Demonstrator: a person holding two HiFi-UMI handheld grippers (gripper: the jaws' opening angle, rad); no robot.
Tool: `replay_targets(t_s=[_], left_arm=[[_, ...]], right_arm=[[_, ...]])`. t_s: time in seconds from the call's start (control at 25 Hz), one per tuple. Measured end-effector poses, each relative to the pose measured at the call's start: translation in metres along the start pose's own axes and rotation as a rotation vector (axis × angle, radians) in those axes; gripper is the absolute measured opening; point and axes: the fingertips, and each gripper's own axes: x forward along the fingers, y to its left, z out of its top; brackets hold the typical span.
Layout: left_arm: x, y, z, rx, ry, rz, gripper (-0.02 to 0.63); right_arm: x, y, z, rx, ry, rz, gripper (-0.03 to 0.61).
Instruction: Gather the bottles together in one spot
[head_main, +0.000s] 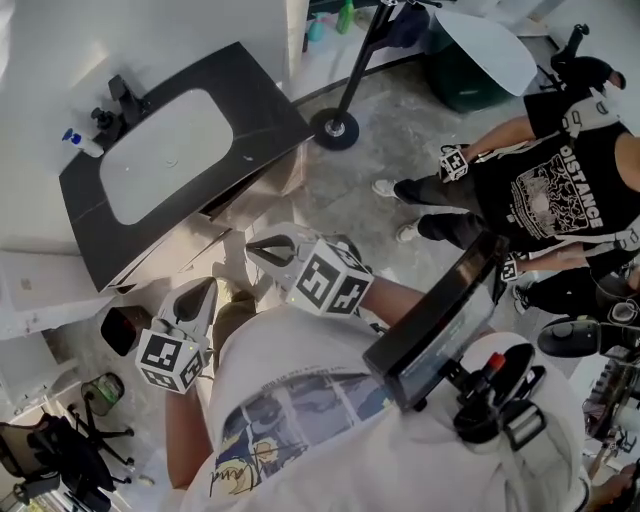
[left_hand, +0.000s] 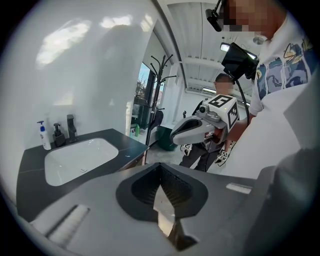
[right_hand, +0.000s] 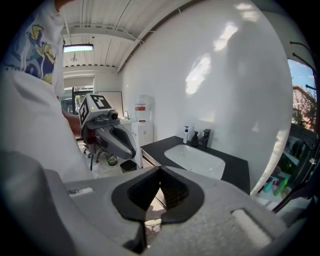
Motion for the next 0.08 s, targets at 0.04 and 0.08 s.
replay_targets(t_s=[0.04,0.08], left_arm=[[0.0024,-0.0008,0.0009,0.003,0.002,-0.002,0.002],[0.0047,-0.0016,0.0017,0.006,0.003,-0.005,0.002]], right_arm=[[-0.0018,-0.002,-0.0013,0.0,0.001,-0.003,0.002],[-0.0035,-0.004,-0.0025,0.001,0.001,-0.007,0.002]])
